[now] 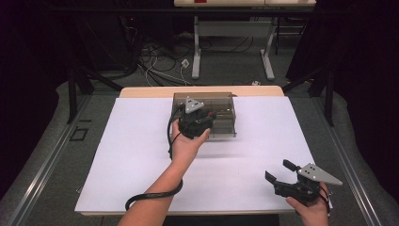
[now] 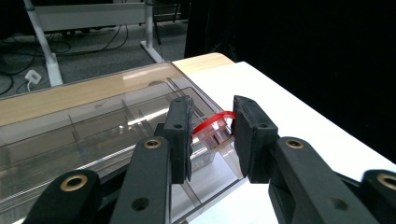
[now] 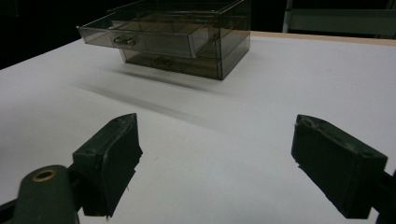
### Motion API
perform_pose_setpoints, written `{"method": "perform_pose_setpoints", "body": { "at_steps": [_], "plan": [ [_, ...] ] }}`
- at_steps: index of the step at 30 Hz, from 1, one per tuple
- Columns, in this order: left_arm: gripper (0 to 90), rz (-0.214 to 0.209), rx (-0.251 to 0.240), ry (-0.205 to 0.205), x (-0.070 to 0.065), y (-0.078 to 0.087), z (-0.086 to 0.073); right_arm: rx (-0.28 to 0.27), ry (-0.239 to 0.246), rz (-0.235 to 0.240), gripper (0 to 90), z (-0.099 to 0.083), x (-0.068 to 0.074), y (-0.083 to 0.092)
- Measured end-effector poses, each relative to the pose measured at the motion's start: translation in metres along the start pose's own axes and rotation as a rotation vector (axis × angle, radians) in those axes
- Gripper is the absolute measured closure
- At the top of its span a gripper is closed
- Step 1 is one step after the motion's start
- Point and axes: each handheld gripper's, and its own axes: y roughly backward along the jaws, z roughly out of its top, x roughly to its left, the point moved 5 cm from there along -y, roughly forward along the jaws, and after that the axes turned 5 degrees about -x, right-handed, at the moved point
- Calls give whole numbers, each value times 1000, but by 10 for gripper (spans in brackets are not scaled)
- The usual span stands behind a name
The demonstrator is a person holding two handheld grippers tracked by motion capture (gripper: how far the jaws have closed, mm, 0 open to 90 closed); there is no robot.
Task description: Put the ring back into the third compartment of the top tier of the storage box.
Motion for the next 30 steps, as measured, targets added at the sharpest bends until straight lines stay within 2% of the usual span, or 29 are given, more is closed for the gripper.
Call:
{"method": "perform_pose_setpoints", "body": {
  "at_steps": [8,15,16,22,23,28,30],
  "plan": [
    [686,-4,16,4,-2,-14,-5,-1,5,2,147,-1,-2,0],
    [686,-7,39,9,-4,-26,-12,4,-16,-2,147,-1,-3,0],
    [685,-9,40,11,-4,-28,-12,-12,-14,-9,147,-1,-4,-1],
    [686,-15,43,21,-7,-38,-17,-1,-26,3,147,-2,-5,-2],
    [685,-22,59,23,-7,-39,-18,-1,-27,5,147,-2,-5,-2],
    [686,-22,70,33,-11,-47,-22,5,-24,2,147,-2,-5,0],
    [686,-22,83,22,-11,-49,-23,4,-32,3,147,-2,-5,0]
  ]
}}
